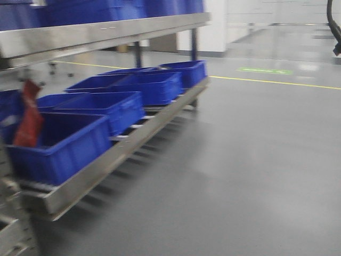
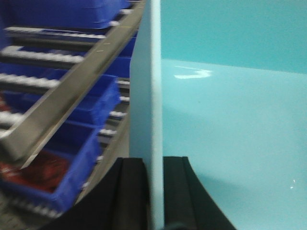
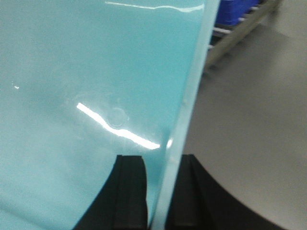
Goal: Move two blue bins to right shelf middle
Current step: 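Hold the teal bin and drive up to the shelving rack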
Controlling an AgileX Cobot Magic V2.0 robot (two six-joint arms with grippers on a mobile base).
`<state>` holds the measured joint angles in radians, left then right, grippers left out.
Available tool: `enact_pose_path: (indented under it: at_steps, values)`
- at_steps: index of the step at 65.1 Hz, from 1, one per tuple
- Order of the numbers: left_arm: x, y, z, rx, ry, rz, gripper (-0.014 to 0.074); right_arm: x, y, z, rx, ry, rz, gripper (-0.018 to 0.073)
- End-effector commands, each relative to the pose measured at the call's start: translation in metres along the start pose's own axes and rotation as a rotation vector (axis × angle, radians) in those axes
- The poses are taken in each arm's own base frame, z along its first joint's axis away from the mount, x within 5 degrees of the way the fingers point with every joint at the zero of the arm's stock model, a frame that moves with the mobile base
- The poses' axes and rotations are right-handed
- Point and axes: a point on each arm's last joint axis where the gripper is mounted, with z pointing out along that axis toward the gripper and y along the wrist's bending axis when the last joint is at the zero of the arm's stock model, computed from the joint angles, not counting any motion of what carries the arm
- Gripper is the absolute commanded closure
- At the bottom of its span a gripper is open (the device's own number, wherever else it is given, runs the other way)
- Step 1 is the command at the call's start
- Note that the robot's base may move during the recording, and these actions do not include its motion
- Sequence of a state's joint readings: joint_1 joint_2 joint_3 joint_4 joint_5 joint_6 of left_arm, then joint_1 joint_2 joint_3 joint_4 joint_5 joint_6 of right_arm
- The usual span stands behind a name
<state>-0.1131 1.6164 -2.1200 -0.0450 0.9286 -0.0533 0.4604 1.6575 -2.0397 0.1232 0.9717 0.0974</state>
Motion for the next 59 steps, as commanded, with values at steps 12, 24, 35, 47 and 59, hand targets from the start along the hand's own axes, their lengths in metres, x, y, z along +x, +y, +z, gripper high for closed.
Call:
enact_pose_path:
  at_steps: [12,24,35,47,59]
  values:
    - [-0.0103,-0.0042,-0.0089,0.034,-0.087,-0.029,0.0707,-0.0069,0.0057,-0.0085,-0.035,-0.061,-0.019,0.0711]
    - [-0.0103,-0.0042,-0.0089,0.034,-0.087,-0.029,0.0707,-0.0069,0.0057,-0.0085,-0.035,-0.061,-0.019,0.0711]
    - [-0.0103,-0.0042,-0.0089,0.034,-0.087,-0.029,0.0707,-0.0069,0.0057,-0.0085,-0.035,-0.061,-0.019,0.0711]
    - [-0.0103,-0.0042,-0.0089,0.034,-0.087,-0.029,0.0707,-0.0069,0.0057,-0.0085,-0.035,-0.061,-0.019,0.0711]
    - [-0.0103,-0.0042,-0.0089,0.034,-0.087,-0.029,0.0707,-0.0069,0.0057,-0.0085,-0.035,-0.061,-0.019,0.0711]
